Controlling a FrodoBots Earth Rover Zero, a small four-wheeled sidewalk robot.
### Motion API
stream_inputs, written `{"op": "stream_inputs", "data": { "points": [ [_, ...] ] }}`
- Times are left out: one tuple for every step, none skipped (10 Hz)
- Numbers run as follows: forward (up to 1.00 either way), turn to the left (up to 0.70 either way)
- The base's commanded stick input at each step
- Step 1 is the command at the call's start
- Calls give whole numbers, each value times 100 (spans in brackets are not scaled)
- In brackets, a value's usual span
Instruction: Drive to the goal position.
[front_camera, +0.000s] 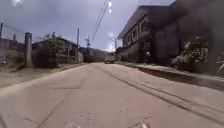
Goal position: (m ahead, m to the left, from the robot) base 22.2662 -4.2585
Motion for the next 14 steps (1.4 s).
{"op": "stream_inputs", "data": {
  "points": [
    [100,0],
    [100,0],
    [100,0],
    [100,0],
    [100,0],
    [100,0],
    [100,0],
    [100,0],
    [100,0],
    [100,0],
    [100,0],
    [100,0],
    [100,0],
    [100,0]
  ]
}}
